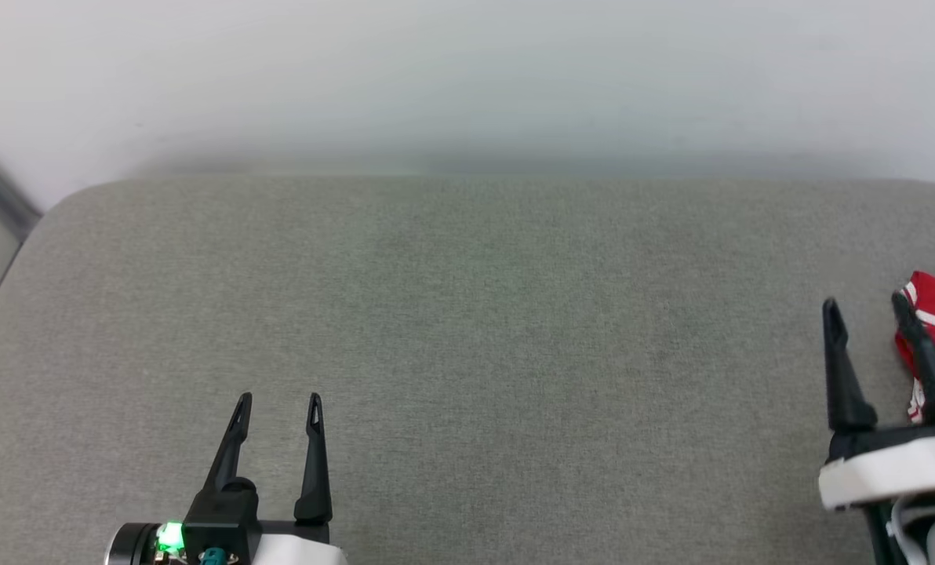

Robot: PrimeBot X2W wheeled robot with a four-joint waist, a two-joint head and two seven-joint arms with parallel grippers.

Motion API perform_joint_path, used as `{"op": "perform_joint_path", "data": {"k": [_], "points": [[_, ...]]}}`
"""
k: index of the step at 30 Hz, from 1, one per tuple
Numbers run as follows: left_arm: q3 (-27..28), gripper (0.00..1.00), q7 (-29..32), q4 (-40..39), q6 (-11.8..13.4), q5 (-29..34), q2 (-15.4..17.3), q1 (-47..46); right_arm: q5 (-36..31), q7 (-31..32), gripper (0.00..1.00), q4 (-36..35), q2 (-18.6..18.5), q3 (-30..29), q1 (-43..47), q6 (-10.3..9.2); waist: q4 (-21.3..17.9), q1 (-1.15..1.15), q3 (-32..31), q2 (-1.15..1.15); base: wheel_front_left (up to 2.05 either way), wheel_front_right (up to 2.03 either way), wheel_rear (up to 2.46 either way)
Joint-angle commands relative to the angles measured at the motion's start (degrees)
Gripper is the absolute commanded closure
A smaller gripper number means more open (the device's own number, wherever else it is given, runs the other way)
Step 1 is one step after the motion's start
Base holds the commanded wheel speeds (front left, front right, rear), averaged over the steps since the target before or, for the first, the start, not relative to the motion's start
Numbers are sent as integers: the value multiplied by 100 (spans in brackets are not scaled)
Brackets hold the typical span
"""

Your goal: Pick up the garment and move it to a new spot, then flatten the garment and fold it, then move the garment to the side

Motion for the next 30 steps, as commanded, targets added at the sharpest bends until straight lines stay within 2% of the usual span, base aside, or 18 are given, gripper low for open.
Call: {"op": "perform_joint_path", "data": {"k": [1, 15, 26, 27, 30], "points": [[29, 0, -13, 50, -33, -48, -1, 71, 59, -51, 0, 26, 116, -21, 233, -4, 88, 1, -120, 0, 0, 0, 0], [146, 0, -13, 259, -206, -188, -34, 205, 43, -178, 0, -252, 580, -211, 1402, -3, 213, 1, -355, 0, 0, 0, 0], [239, 0, -13, 265, -356, -253, -58, 192, -115, -200, 0, -304, 668, -163, 1571, -3, 167, 1, -375, 0, 0, 0, 0], [212, 100, 0, 283, -357, -252, -53, 189, -71, -176, 100, -262, 646, -157, 1519, -1, 167, 1, -375, 0, 0, 0, 0], [199, 100, 4, 386, -358, -264, -56, 231, -46, -162, 100, -150, 657, -149, 1518, -1, 167, 1, -375, 0, 0, 0, 0]]}}
